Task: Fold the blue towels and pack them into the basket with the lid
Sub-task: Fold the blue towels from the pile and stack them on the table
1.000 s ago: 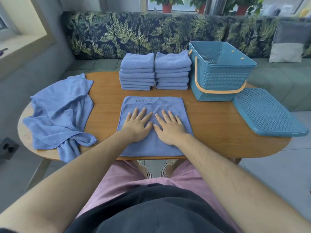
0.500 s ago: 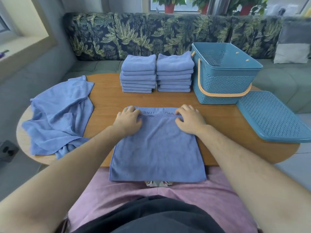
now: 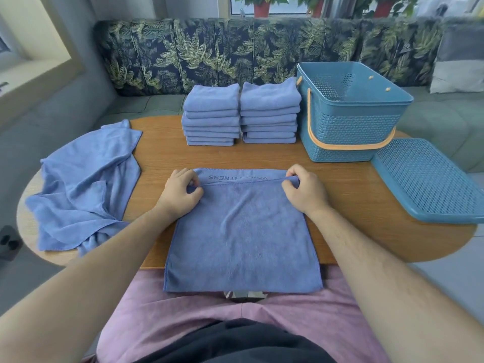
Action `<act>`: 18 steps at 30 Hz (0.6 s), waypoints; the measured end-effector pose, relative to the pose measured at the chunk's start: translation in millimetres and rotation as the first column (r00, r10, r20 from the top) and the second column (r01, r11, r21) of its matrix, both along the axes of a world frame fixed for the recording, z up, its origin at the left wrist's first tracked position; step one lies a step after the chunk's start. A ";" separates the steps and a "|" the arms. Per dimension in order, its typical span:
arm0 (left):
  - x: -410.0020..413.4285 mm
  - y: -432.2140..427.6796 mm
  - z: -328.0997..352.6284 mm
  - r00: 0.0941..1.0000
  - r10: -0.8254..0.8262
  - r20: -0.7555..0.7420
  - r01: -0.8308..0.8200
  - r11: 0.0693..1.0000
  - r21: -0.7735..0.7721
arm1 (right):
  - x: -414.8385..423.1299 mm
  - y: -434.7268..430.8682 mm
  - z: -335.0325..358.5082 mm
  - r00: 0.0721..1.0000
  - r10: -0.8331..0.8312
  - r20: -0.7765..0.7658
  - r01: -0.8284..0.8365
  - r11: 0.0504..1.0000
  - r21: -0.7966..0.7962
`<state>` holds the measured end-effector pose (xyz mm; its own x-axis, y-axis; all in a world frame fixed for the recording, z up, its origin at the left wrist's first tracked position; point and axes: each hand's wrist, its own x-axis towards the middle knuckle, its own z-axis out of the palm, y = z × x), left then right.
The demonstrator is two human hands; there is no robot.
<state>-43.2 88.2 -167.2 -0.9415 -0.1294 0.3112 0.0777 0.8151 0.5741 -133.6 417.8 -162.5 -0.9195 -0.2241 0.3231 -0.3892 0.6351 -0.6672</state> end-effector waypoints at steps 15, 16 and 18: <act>-5.0 1.1 -2.9 0.994 0.110 0.001 -0.110 0.994 -0.017 | -7.1 -7.8 -6.1 0.990 -0.136 -0.045 0.143 0.951 0.273; -5.5 1.3 -3.6 0.994 0.111 0.011 -0.111 0.994 -0.018 | -6.3 -8.5 -5.4 0.991 -0.125 -0.048 0.134 0.945 0.298; -6.1 2.4 -3.6 0.994 0.108 0.025 -0.107 0.994 -0.026 | -6.5 -8.5 -4.3 0.993 -0.108 -0.050 0.118 0.942 0.316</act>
<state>-49.3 90.5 -170.8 -0.9303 -0.2229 0.2912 -0.0257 0.8317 0.5547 -140.0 409.2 -166.8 -0.9350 -0.2153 0.2818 -0.3206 0.8528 -0.4122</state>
